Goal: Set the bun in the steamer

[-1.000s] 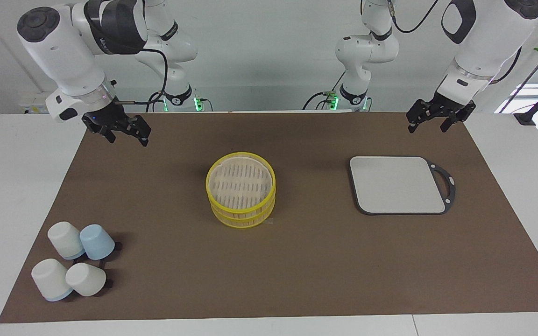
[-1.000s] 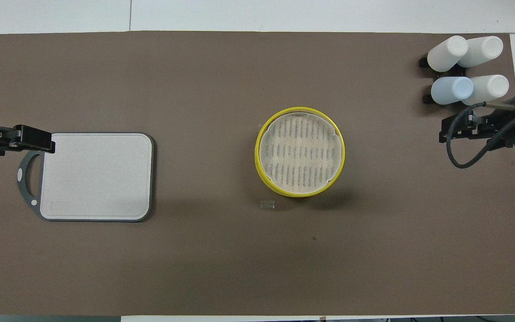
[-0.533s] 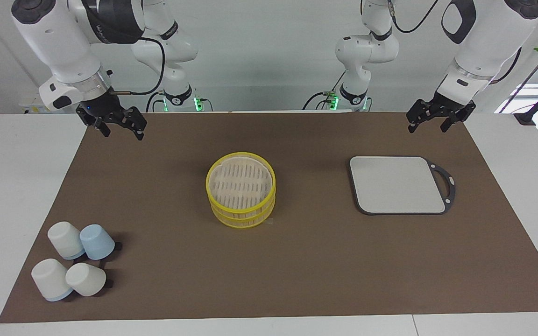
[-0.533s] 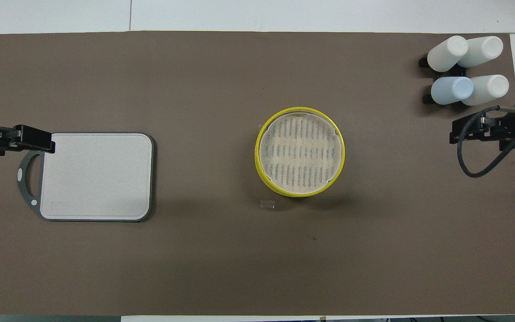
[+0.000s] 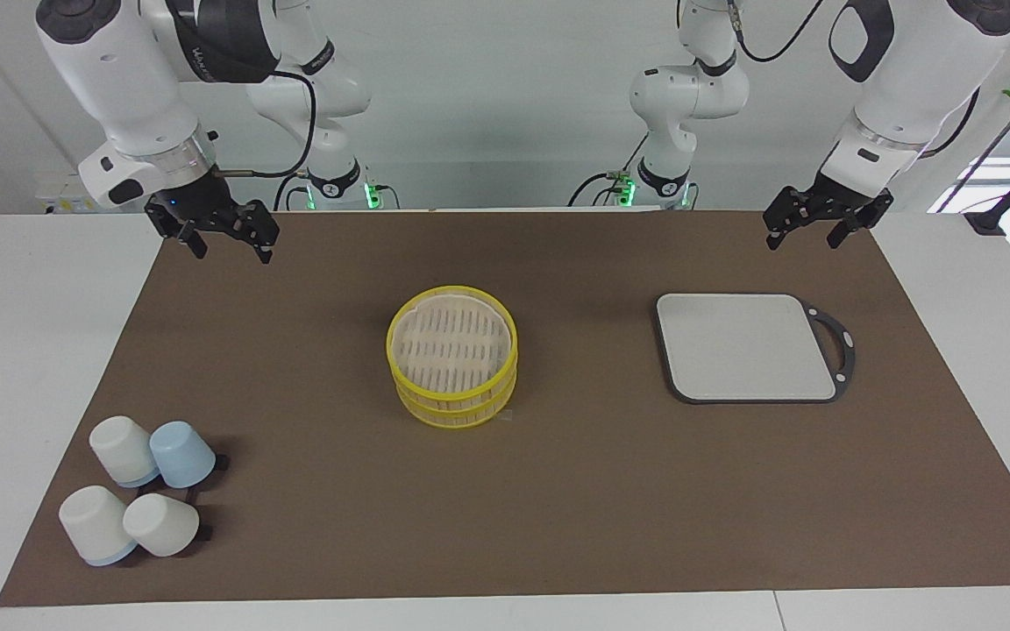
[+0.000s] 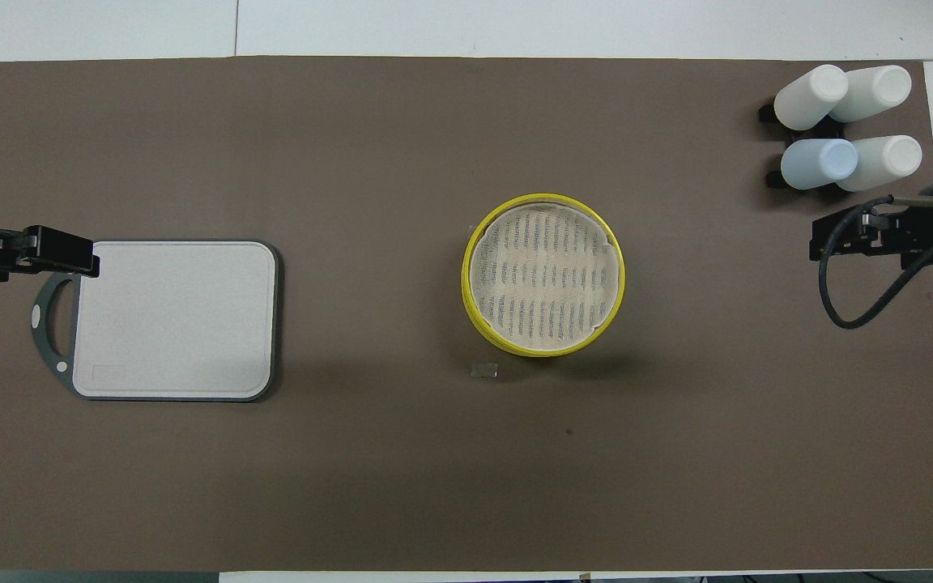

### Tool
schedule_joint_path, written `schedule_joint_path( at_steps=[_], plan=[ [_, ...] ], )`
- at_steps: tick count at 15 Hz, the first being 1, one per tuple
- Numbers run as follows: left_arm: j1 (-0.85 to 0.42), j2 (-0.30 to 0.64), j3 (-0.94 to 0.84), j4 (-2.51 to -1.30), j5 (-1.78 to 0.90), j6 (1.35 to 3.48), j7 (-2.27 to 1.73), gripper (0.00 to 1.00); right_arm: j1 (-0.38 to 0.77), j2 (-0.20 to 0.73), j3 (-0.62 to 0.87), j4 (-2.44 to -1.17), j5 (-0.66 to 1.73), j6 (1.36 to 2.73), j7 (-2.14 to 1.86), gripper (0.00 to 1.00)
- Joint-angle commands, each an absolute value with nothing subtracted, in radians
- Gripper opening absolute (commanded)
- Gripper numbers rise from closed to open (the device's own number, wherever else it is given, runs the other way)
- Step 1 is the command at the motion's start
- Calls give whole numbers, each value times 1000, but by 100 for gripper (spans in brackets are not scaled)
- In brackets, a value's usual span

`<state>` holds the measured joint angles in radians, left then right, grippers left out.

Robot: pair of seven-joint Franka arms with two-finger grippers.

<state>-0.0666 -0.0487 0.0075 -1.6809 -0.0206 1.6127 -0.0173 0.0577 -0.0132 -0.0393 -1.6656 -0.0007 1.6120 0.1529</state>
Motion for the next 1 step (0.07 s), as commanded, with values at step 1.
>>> schedule_joint_path(
  at_steps=[1],
  plan=[
    [-55,-57,3,-1686,-11,1623,-2,100,35,-29,-23,-1681,-12,1624,124,100]
  ],
)
